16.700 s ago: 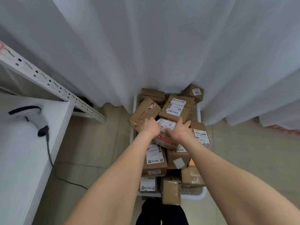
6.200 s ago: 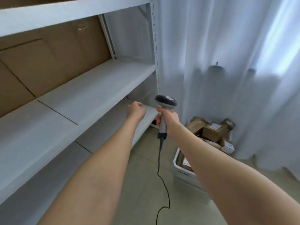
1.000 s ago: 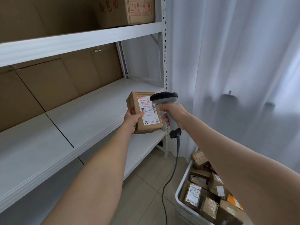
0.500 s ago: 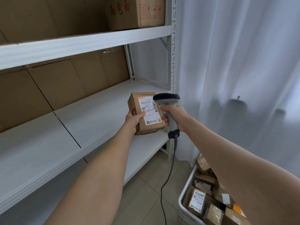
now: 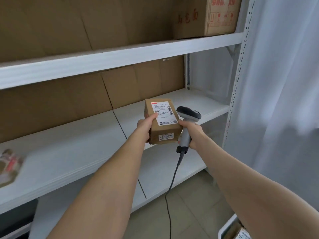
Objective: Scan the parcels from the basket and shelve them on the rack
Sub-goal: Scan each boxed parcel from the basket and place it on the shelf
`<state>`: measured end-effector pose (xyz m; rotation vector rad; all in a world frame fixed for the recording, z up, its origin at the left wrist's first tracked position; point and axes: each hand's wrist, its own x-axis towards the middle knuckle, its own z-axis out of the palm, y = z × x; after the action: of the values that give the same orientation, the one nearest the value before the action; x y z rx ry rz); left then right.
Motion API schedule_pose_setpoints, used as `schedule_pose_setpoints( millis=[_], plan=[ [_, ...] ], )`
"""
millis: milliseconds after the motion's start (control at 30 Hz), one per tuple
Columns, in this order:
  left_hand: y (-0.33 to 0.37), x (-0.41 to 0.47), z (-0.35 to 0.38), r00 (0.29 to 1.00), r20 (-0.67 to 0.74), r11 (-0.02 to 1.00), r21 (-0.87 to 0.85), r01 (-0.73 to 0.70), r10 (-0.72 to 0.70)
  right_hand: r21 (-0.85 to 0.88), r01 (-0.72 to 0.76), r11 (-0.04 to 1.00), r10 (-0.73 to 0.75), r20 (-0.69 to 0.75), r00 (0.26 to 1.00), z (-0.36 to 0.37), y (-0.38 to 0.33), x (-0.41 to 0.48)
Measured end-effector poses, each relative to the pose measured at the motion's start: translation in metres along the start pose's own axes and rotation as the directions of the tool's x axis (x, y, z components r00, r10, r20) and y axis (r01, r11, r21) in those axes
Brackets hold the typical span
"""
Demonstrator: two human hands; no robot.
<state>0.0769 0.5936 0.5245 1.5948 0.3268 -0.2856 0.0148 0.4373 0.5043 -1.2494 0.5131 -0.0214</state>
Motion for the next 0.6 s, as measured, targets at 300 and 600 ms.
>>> schedule_pose_setpoints(
  millis=[300,600],
  plan=[
    [-0.004,-0.031,-0.095,0.977,-0.214,0.999,0.034,0.018,-0.010,-0.054,-0.053,0.997,0.064,0.213,0.975,0.090,0.029,-0.012],
    [-0.024,-0.038,-0.170,0.949,-0.313,1.000,0.014,0.023,-0.017,-0.086,-0.067,0.994,0.088,0.283,0.955,0.161,0.069,-0.022]
  ],
)
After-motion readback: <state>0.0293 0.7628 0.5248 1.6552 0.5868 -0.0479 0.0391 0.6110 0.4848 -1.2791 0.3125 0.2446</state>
